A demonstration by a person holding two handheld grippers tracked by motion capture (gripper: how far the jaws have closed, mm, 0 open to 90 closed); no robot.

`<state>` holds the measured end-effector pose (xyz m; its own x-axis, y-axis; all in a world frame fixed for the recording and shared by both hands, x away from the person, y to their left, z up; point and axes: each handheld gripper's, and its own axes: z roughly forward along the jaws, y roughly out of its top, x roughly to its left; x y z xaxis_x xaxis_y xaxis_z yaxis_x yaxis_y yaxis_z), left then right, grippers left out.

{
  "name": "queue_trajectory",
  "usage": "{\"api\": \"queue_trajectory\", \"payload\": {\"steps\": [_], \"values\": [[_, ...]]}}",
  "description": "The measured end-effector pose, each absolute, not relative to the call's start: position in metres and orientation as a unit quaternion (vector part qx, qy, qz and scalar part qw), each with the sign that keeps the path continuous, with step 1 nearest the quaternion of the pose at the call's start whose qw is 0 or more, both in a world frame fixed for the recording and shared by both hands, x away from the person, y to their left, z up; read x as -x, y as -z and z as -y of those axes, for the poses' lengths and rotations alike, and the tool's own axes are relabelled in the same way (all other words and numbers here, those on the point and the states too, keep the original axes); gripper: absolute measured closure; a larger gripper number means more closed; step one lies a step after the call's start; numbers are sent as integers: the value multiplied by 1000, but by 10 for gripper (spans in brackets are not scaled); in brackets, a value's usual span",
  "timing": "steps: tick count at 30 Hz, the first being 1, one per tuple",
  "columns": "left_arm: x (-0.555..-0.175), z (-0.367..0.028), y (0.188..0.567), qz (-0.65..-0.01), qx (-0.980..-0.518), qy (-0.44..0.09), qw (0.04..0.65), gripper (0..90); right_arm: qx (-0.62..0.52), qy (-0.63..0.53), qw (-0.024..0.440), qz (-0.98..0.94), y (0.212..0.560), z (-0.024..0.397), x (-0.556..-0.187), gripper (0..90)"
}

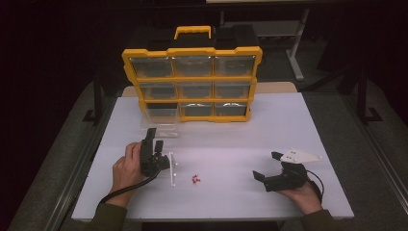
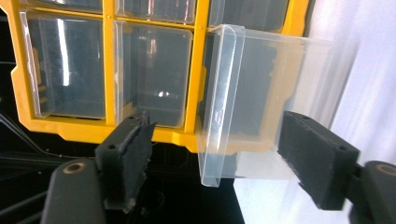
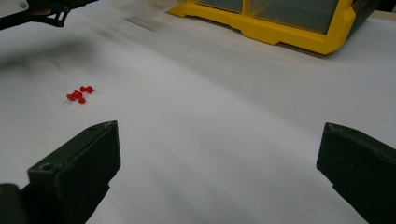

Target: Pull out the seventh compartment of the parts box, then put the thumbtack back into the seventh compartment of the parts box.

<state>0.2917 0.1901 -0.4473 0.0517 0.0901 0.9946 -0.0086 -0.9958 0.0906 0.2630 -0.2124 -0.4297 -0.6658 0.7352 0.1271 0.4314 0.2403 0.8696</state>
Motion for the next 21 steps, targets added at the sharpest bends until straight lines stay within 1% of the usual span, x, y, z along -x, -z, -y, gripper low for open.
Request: {"api": "queue_trajectory", "payload": {"steps": [3,14,19,21], "values": [[-288,-190,448,-29,-722,-690,34,162,-376,-489,158,-771,429,212,-263,0],[-273,-196,451,-49,-736,-674,37,98,-371,-484,159,-777,430,210,-264,0],[-274,-198,453,-59,-740,-669,35,28,-371,-485,160,-776,429,210,-263,0],[-274,-198,453,-63,-741,-668,37,13,-370,-485,161,-776,429,210,-263,0]]}}
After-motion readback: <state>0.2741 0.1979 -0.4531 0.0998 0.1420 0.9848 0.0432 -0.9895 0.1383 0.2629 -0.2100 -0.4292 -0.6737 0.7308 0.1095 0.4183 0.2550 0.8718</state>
